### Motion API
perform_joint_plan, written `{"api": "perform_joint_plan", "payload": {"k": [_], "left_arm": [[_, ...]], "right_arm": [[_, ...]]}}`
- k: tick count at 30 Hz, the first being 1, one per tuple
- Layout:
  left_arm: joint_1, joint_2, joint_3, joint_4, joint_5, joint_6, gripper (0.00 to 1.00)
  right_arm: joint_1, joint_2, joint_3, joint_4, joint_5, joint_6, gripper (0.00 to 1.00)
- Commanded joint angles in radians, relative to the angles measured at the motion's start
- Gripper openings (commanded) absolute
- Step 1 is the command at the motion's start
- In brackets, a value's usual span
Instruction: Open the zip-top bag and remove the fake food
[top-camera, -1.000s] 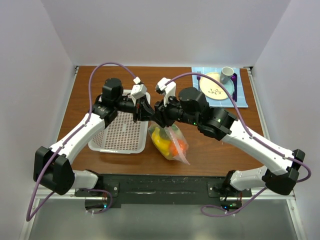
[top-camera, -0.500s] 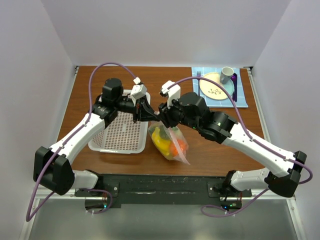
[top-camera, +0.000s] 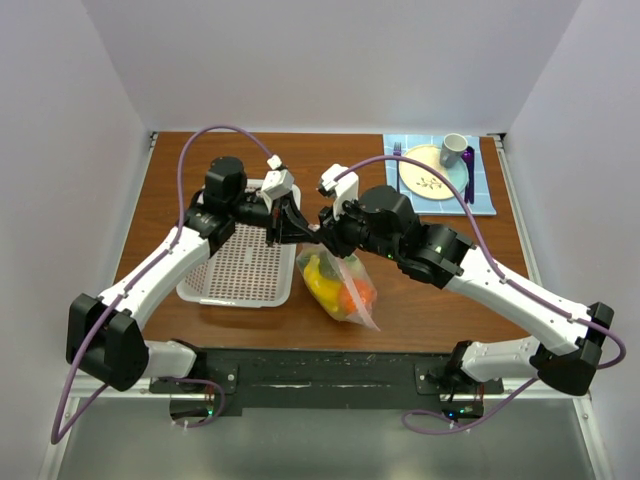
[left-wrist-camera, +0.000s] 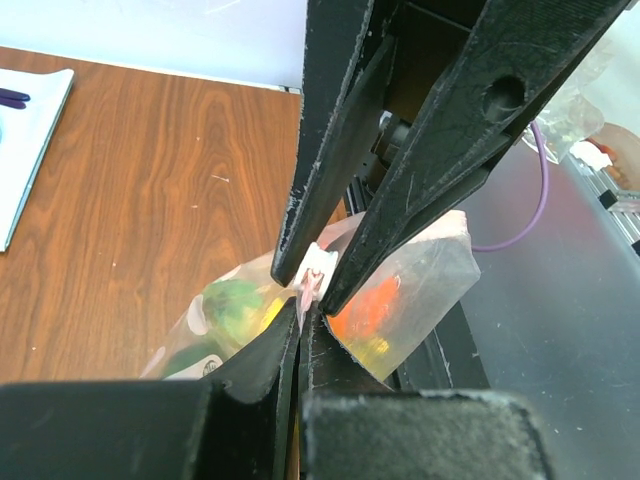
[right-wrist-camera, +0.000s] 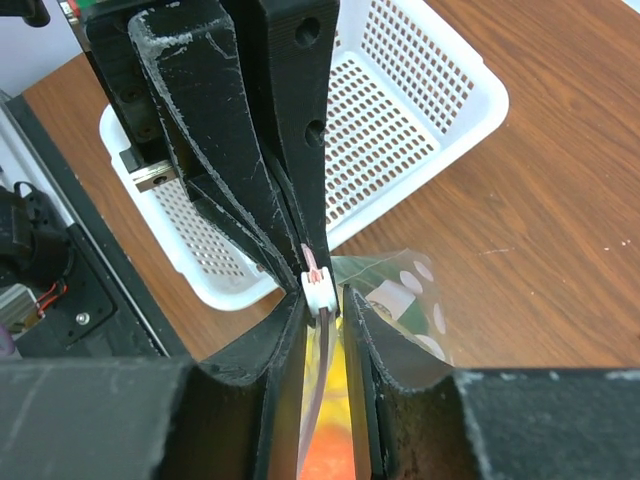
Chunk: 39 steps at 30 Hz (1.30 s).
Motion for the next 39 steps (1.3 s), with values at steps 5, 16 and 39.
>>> {"api": "perform_joint_plan", "payload": {"k": [5, 16, 39], "left_arm": [[-0.008, -0.031, 0.022, -0.019, 0.024, 0.032, 0.0], [-0.009, -0.031, 0.02, -0.032, 0.014, 0.041, 0.0], [-0.011, -0.034, 0.054, -0.049, -0.029, 0.052, 0.0]], "right_arm": [[-0.005, -0.023, 0.033, 0.035, -0.019, -0.005, 0.27], [-0.005, -0.027, 0.035, 0.041, -0.024, -0.005, 0.28], [-0.021, -0.061, 0.024, 0.032, -0.047, 0.01, 0.0]]}}
